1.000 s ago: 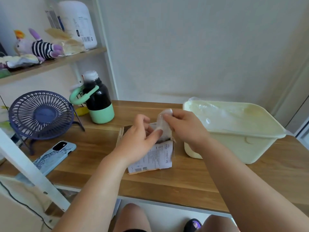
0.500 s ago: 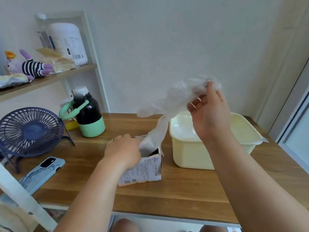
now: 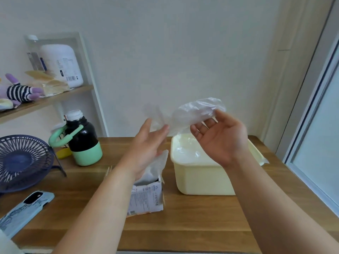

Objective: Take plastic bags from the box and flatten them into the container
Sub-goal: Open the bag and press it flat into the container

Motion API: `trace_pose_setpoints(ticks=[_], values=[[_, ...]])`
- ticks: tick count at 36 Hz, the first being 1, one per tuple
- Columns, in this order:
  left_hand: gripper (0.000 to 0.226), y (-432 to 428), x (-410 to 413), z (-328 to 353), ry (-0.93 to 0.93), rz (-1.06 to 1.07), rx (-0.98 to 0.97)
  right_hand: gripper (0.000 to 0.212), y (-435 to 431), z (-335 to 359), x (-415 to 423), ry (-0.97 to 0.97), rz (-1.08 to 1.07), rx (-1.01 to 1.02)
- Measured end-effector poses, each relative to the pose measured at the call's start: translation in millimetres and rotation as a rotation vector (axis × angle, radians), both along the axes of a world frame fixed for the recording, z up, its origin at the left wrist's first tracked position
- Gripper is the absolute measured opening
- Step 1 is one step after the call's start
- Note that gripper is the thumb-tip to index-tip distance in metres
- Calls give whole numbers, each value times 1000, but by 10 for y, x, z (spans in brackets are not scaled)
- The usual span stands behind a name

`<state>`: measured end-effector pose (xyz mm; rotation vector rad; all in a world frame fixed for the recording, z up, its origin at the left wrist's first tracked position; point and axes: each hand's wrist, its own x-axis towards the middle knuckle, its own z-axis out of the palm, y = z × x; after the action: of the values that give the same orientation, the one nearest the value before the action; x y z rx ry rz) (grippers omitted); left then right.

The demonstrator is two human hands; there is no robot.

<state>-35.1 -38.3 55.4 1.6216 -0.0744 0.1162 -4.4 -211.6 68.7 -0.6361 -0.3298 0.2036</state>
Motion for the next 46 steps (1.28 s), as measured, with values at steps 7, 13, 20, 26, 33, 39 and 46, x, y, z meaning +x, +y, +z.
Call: trace_pose_setpoints(ticks=[7,13,20,26,33,39,46], values=[[22,-176,142,24,-226,122,-74,30,-222,-28,63,-29,69,-86],[15,-236,185,112,-419,223,177,82,-489,48,73,-59,48,-249],[27,-328,238,168,-448,167,214,73,-475,124,87,-119,-283,-700],[41,-347,303,178,-453,205,234,7,-457,70,167,-26,-385,-627],[84,-394,397,86,-486,150,301,15,-484,71,243,221,-247,-456],[65,-531,563,-144,-421,33,665,9,-540,-116,369,406,-371,-417],[48,-780,657,-301,-124,-12,1330,15,-731,-413,509,384,-551,-948]])
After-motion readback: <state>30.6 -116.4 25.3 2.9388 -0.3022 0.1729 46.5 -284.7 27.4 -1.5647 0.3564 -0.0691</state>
